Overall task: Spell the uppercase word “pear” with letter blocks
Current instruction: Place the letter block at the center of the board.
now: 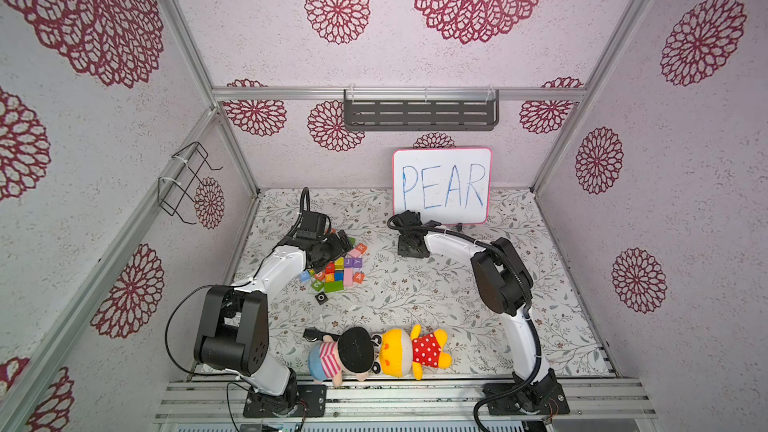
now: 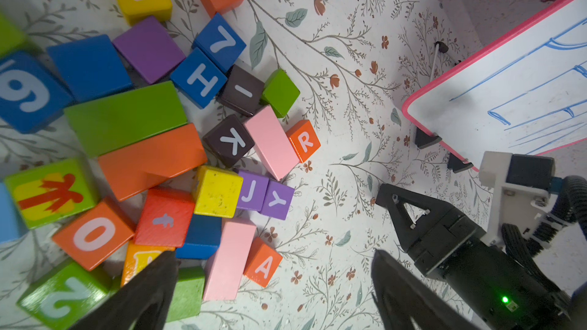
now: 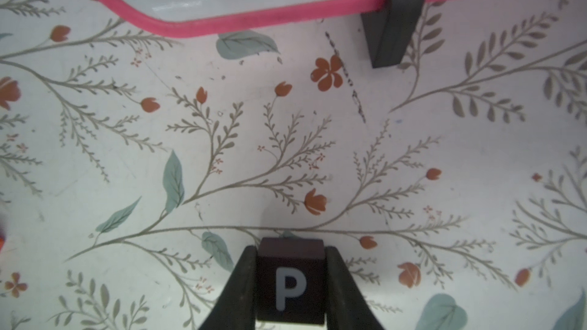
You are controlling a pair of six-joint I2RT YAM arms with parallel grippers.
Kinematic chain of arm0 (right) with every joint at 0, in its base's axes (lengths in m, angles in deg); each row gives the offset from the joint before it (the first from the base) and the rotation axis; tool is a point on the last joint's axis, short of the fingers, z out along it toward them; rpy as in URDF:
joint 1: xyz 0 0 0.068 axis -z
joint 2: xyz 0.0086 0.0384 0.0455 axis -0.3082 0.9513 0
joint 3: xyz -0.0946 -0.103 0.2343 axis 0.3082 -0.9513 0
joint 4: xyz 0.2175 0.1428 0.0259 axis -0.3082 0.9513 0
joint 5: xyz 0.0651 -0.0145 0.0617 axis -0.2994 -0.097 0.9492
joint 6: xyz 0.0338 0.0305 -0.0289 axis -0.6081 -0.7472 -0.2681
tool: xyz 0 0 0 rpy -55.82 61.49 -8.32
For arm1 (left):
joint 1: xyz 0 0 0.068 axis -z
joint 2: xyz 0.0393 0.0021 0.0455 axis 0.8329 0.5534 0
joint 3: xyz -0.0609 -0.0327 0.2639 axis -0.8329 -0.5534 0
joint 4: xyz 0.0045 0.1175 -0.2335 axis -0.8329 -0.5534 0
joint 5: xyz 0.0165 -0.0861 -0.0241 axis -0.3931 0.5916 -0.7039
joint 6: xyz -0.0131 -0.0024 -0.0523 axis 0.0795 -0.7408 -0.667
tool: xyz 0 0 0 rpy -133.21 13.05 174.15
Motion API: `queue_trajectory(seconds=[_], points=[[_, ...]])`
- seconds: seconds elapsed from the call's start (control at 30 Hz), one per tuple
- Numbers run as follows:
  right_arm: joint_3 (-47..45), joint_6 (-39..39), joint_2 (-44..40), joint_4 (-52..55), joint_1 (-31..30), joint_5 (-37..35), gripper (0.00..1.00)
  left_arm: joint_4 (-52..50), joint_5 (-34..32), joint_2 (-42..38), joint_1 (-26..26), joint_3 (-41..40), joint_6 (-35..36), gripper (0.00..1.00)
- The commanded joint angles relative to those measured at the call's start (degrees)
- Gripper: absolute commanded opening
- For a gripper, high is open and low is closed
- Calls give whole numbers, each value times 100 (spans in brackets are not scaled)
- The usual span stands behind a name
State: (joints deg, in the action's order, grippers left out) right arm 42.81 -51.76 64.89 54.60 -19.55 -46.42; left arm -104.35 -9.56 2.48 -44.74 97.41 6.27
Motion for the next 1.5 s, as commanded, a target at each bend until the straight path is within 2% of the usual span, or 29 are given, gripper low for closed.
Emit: queue_trajectory(seconds=[0.0, 0.37, 1.03, 1.47], points=[[95, 108, 66, 140, 49, -114, 30, 127, 32, 4, 40, -59, 3, 98], [103, 109, 33, 157, 49, -51, 36, 167, 97, 23, 136, -84, -41, 98], [198, 170, 97, 157, 98, -82, 32, 112, 11, -77, 141, -105, 10, 98], [347, 154, 124, 227, 102, -20, 39, 29, -64, -176, 136, -111, 4, 98]])
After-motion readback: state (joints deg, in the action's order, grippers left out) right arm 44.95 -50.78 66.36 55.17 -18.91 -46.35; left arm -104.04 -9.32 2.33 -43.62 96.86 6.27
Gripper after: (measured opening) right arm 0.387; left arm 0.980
